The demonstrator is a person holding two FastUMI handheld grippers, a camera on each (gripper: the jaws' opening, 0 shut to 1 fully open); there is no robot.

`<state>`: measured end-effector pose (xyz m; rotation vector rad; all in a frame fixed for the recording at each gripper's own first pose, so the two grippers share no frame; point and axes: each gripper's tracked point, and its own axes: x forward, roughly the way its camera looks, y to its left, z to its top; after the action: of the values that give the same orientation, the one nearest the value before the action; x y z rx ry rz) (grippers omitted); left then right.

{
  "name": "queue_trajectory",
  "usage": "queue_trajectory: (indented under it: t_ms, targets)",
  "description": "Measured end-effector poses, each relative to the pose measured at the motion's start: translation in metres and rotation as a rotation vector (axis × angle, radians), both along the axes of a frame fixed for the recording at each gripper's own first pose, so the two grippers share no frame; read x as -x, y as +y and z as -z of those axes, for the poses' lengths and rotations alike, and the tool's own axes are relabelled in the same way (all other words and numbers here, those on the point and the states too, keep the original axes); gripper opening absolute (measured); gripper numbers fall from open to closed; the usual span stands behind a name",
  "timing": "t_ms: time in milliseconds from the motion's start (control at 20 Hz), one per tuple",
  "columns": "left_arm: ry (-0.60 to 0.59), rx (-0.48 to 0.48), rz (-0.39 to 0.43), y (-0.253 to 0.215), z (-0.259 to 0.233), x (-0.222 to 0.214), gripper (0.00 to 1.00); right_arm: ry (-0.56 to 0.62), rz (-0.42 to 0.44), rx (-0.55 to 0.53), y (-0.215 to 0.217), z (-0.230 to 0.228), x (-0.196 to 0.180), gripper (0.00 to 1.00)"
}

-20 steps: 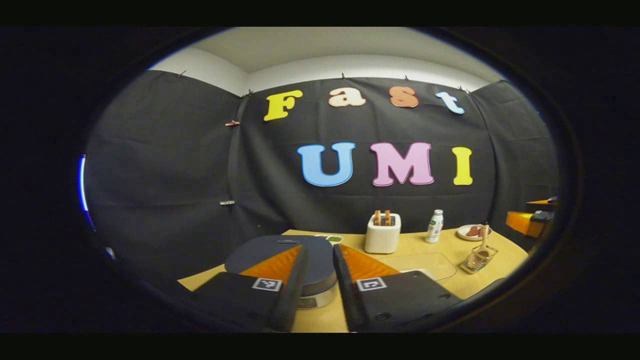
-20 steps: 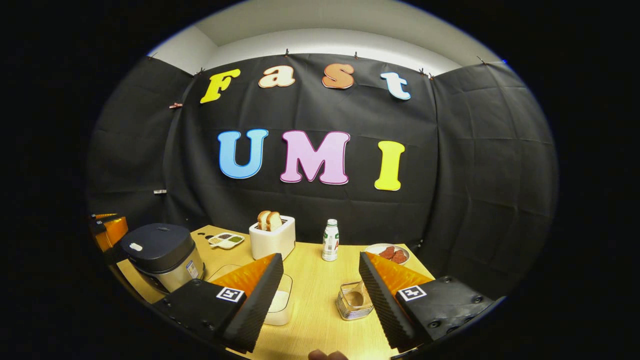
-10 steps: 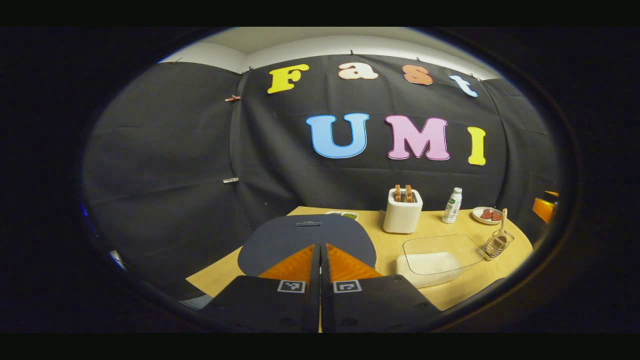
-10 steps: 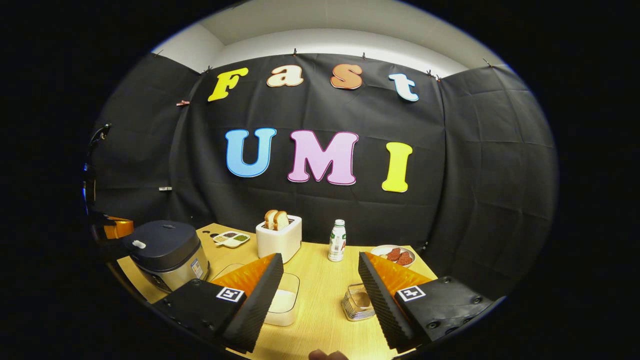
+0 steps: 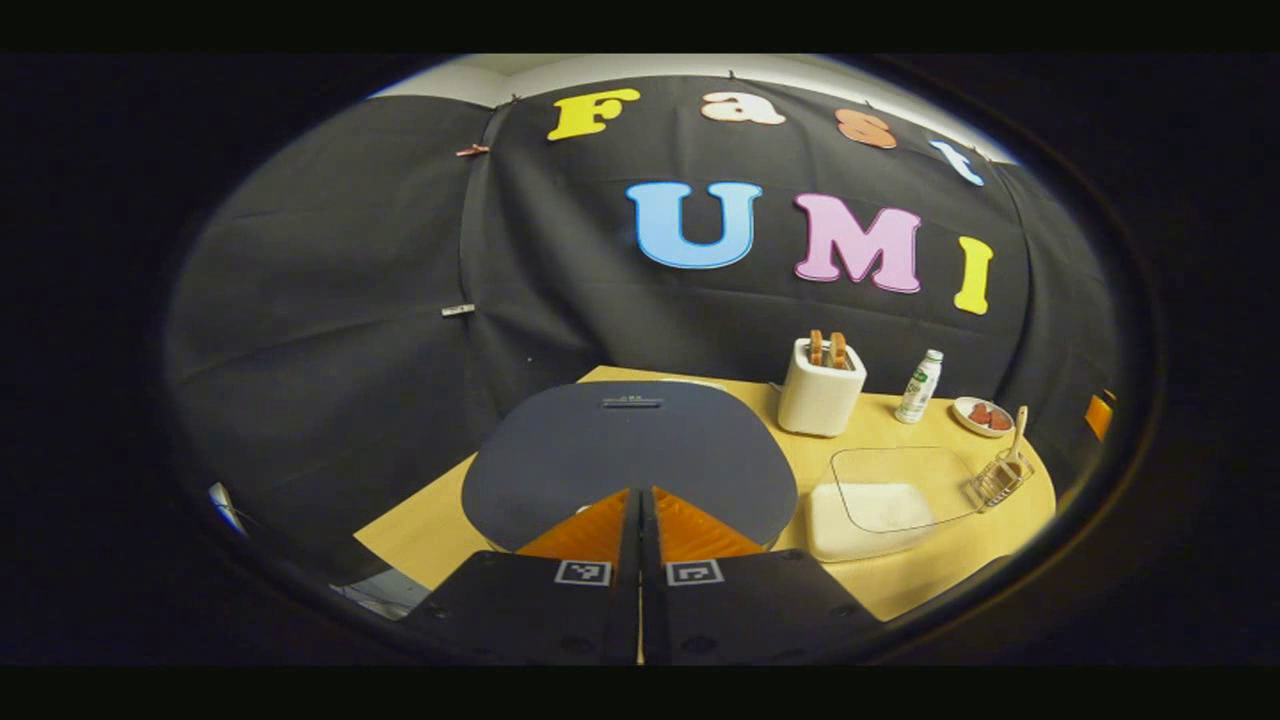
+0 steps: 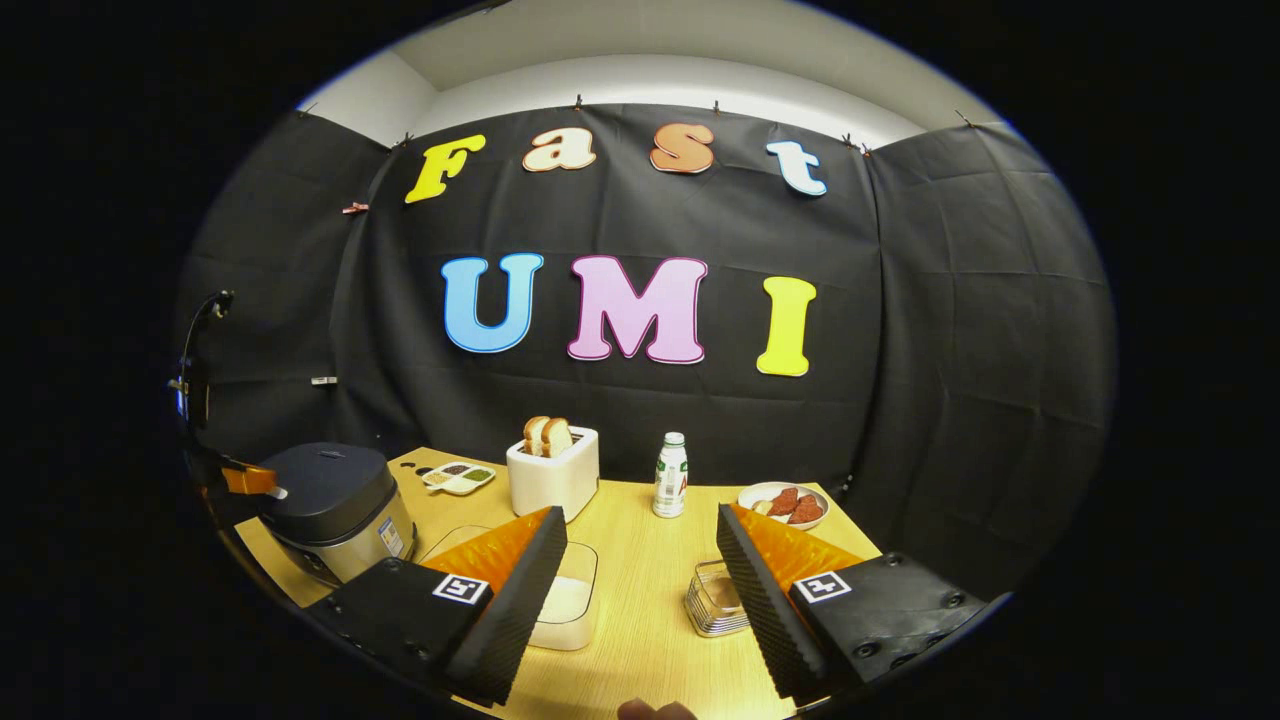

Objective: Close the left gripper, press the button to open the rice cooker; take a wooden spoon from the chopstick holder with the right hand, scoop a spoonful of rice and pour it into the rice cooker, then put the wooden spoon back into the chopstick holder.

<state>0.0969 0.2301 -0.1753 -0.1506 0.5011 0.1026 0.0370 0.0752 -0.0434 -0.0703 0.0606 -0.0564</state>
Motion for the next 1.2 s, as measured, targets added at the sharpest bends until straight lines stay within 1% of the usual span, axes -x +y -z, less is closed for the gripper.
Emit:
queue_trajectory:
  t_ms: [150,250,300,350,450,650,700,750,850,900,1050,1100,1200]
  targets:
    - [0.016,-0.005,0.007,0.001,0.008,-0.003,0.04,0.002,0.006,-0.003,-0.001,0.001,0.000,0.95]
    - [0.013,0.019,-0.001,0.001,0.008,-0.002,0.06,0.003,0.007,-0.004,-0.001,0.002,-0.001,0.95]
    - [0.016,0.037,-0.003,0.001,0.009,-0.001,0.05,0.003,0.007,-0.005,-0.001,0.002,-0.001,0.95]
    - [0.016,0.056,-0.005,0.002,0.011,0.000,0.09,0.002,0.009,-0.008,-0.002,0.001,-0.001,0.95]
    - [0.023,0.080,-0.012,0.002,0.012,0.001,0.07,0.000,0.011,-0.013,-0.003,0.000,-0.001,0.95]
    - [0.041,0.103,-0.030,0.000,0.017,0.005,0.06,-0.005,0.012,-0.015,-0.003,-0.001,-0.001,0.95]
    - [0.035,0.092,-0.026,0.000,0.016,0.003,0.06,-0.006,0.011,-0.014,-0.003,-0.002,-0.001,0.95]
    - [0.029,0.078,-0.023,-0.001,0.016,0.002,0.04,-0.007,0.010,-0.015,-0.003,-0.002,-0.001,0.95]
    - [0.023,0.042,-0.029,-0.001,0.014,0.001,0.04,-0.005,0.008,-0.013,-0.003,-0.001,0.000,0.95]
    - [0.013,0.032,-0.047,0.000,0.012,-0.001,0.06,-0.002,0.007,-0.012,-0.003,-0.001,0.000,0.95]
    - [-0.038,0.007,-0.081,0.001,0.002,0.001,0.06,-0.001,0.010,-0.011,-0.005,-0.001,0.000,0.95]
    - [-0.062,-0.015,-0.088,0.001,-0.006,0.001,0.06,0.001,0.010,-0.012,-0.006,0.000,0.000,0.95]
    - [-0.120,-0.097,-0.082,0.000,-0.024,-0.001,0.08,0.002,0.012,-0.013,-0.008,-0.001,0.000,0.95]
